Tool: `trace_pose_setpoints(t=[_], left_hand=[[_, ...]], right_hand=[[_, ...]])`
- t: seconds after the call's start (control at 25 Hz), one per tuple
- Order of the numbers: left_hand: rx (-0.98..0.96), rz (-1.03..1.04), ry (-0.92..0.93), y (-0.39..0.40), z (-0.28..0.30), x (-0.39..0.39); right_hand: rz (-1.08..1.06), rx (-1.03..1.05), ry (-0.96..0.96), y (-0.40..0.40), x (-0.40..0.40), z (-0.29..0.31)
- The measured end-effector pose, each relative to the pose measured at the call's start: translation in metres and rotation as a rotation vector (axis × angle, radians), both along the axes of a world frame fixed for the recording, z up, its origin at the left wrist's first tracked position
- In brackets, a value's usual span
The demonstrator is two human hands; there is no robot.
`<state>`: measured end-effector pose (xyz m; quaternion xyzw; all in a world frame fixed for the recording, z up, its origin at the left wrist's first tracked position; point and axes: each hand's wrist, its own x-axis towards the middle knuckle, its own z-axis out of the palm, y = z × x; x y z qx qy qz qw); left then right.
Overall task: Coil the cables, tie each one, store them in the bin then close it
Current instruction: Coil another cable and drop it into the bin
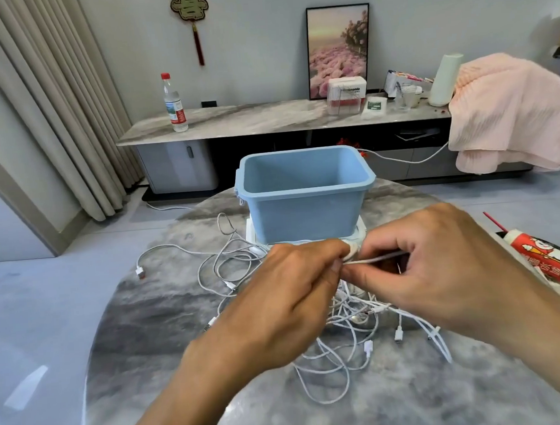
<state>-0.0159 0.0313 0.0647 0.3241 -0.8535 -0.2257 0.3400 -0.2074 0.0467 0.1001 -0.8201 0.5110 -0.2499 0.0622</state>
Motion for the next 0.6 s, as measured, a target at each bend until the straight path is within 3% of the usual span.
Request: trace_pose_setpoints(t=[0.08, 0.12, 0.24, 0.36, 0.44, 0.6], left_hand=[[0.250, -0.079, 0.098, -0.002, 0.005, 0.005], [0.396, -0.134, 0.187, -0.001, 0.007, 0.007], [0.686, -0.289, 0.459, 0.005, 0.014, 0.009], [0.858, -0.409, 0.730, 0.008, 0.012, 0.006], [0.906, -0.413, 0.880, 0.006, 0.007, 0.008], [0.849, -0.425, 1.177, -0.003, 0.017, 0.031]], right_hand=[[-0.012, -0.147, 0.057, -0.006, -0.004, -0.001], [0.023, -0.123, -0.026, -0.009, -0.006, -0.002], [0.292, 0.170, -0.583, -0.020, -0.008, -0.010], [0.418, 0.286, -0.837, -0.026, 0.011, -0.028], [0.413, 0.318, -0.835, -0.032, 0.015, -0.043], [0.222, 0.268, -0.468, -0.042, -0.005, -0.066]])
